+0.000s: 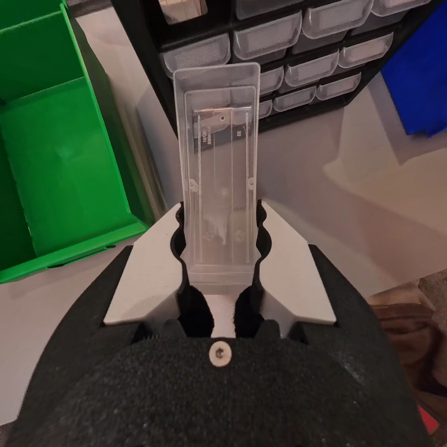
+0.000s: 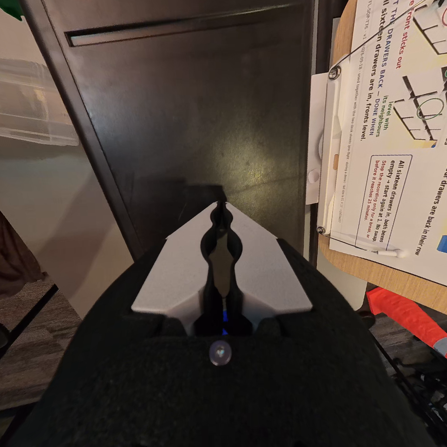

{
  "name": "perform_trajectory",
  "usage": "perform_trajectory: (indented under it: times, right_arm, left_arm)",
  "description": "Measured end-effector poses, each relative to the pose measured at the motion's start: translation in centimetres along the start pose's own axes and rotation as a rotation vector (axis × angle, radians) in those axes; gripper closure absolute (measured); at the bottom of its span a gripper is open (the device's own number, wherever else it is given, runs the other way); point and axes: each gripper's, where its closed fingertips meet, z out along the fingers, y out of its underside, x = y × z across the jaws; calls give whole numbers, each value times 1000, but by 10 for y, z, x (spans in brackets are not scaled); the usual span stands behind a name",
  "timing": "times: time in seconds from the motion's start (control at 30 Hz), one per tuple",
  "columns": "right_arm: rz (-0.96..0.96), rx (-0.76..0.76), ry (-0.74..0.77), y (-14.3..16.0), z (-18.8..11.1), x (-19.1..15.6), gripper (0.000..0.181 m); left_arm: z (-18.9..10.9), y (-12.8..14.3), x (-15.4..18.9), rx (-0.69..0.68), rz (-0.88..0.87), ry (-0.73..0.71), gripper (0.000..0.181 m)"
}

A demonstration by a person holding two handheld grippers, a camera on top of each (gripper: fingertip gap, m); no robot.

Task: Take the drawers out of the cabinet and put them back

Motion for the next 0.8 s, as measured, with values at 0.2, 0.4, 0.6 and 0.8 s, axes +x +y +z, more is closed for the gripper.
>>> perform_trajectory:
  times: [0.2,0.4,0.6,0.8]
  right_arm:
    - [11,-1,8,0,0,0,181]
    - [30,30,8,0,0,0,181]
    - [40,43,5,0,0,0,181]
    - [40,50,-12,0,0,0,181]
  left_arm:
    - [4,-12,-3,-67,-41,-36,124]
    - [2,-22,-2,-62,-54,-137,124]
    - [7,-37,0,-78,-80,-164,124]
    - [5,-39,-6,-123,-80,-221,124]
